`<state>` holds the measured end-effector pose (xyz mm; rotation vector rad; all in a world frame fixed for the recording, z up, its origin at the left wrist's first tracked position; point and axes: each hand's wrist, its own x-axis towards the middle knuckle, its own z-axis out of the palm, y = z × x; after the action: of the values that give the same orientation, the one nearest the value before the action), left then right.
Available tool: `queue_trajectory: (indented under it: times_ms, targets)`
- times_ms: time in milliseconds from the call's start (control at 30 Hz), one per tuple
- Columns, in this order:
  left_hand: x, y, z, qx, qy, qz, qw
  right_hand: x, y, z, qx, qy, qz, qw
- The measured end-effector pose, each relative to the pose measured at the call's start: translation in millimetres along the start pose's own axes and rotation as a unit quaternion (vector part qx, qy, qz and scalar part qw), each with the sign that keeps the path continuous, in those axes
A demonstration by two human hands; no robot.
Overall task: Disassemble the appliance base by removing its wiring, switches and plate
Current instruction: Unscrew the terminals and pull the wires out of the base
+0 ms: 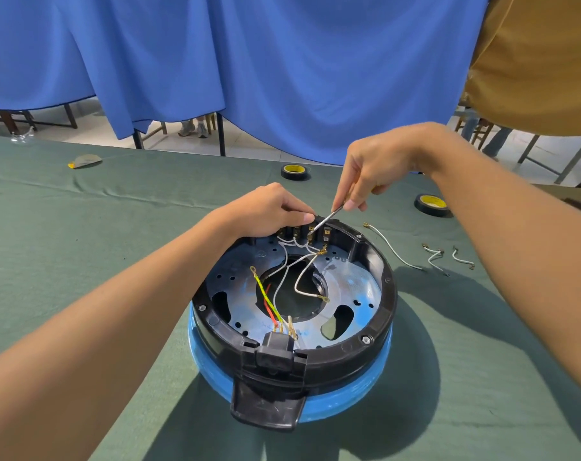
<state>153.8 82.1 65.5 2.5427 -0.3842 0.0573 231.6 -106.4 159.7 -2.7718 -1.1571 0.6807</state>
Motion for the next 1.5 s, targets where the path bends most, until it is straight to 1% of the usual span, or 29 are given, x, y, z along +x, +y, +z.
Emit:
queue_trajectory:
  times_ms: [167,400,600,867,1033,1100,1200,1300,1400,1500]
  targets:
    - [-1,3,0,-0.004,-0.006,-0.008,1.0,-15,9,11,0.005,0.051,-0.029,0.998]
    - [-2,4,0,0.001,0.0,-0.003,1.0,-20,-4,12,-0.078,0.073,-0.034,0.994]
    - [-2,5,0,0.002,-0.002,-0.005,1.0,-11,-13,-1,-0.092,0.028,-0.02,0.995]
    - [-1,4,0,0.0,-0.008,-0.008,1.0,15,-19,-18,-0.072,-0.064,0.037,0.995]
    - [-1,3,0,0.004,-0.005,-0.009,1.0,17,-12,-18,-0.049,-0.068,0.028,0.996]
    - [-1,3,0,0.004,-0.005,-0.007,1.0,11,-8,-13,-0.028,-0.049,0.013,0.998]
    - [-1,3,0,0.002,-0.007,-0.007,1.0,-1,-4,-3,-0.002,-0.001,-0.011,1.0]
    - [-2,4,0,-0.001,-0.009,-0.014,1.0,-18,-4,13,-0.024,0.055,-0.022,0.998]
    - [-2,5,0,-0.002,-0.006,-0.01,1.0,-35,-6,34,-0.04,0.119,-0.018,0.992]
    - [-3,4,0,-0.003,-0.001,-0.008,1.0,-47,-8,53,-0.015,0.171,-0.008,0.985]
